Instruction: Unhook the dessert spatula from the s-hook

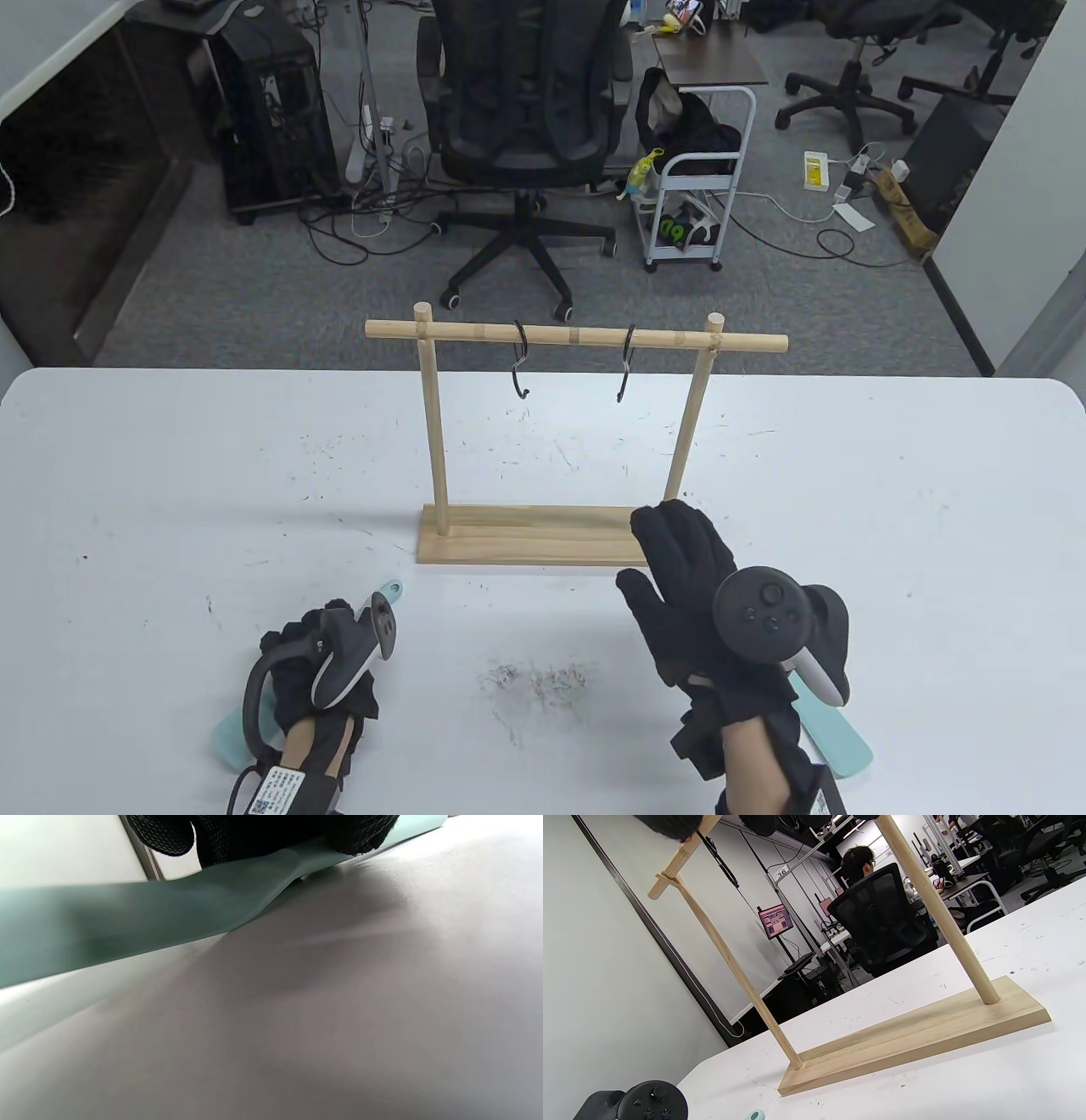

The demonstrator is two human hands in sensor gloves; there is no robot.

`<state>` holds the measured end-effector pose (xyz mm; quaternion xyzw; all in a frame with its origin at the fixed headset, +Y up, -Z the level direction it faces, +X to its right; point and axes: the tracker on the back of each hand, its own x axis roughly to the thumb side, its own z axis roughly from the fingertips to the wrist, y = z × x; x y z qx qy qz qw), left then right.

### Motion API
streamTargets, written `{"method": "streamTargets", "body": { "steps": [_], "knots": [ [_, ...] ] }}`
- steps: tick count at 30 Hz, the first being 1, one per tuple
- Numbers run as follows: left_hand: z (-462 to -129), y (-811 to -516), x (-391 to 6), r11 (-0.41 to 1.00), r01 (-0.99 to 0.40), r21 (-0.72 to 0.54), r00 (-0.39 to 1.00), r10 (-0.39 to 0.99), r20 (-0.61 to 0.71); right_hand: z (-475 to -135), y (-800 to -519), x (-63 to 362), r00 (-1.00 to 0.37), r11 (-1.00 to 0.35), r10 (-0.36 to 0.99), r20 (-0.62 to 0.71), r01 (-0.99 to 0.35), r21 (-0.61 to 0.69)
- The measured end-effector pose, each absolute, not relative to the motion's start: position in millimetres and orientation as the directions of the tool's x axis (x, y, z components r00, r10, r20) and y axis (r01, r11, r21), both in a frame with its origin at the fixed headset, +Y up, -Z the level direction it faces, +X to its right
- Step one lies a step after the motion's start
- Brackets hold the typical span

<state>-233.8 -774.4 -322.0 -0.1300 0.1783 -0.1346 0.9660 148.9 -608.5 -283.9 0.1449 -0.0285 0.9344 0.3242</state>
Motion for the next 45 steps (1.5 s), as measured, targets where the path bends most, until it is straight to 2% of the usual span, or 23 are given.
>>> {"method": "streamTargets", "body": {
  "steps": [13,19,27,33,41,45],
  "knots": [
    [-321,-769,-232,0.921,0.240,-0.306,0.891,-0.334,-0.308,-284,-608,149,-0.745,-0.785,0.602,0.288,-0.617,0.044],
    [-320,-755,-237,0.956,0.128,-0.265,0.919,-0.215,-0.331,-285,-609,149,-0.751,-0.790,0.598,0.280,-0.612,0.046],
    [-310,-700,-210,0.998,-0.017,-0.056,0.965,0.001,-0.264,-286,-610,148,-0.764,-0.799,0.587,0.269,-0.599,0.044],
    [-298,-658,-176,0.987,-0.073,0.145,0.989,0.091,-0.118,-287,-611,148,-0.777,-0.808,0.574,0.258,-0.588,0.026],
    [-286,-631,-144,0.957,-0.125,0.263,0.992,0.121,0.031,-288,-611,149,-0.793,-0.817,0.559,0.242,-0.577,-0.006],
    [-283,-626,-136,0.947,-0.133,0.291,0.991,0.122,0.054,-289,-611,148,-0.805,-0.825,0.545,0.236,-0.565,-0.023]
  ]
}}
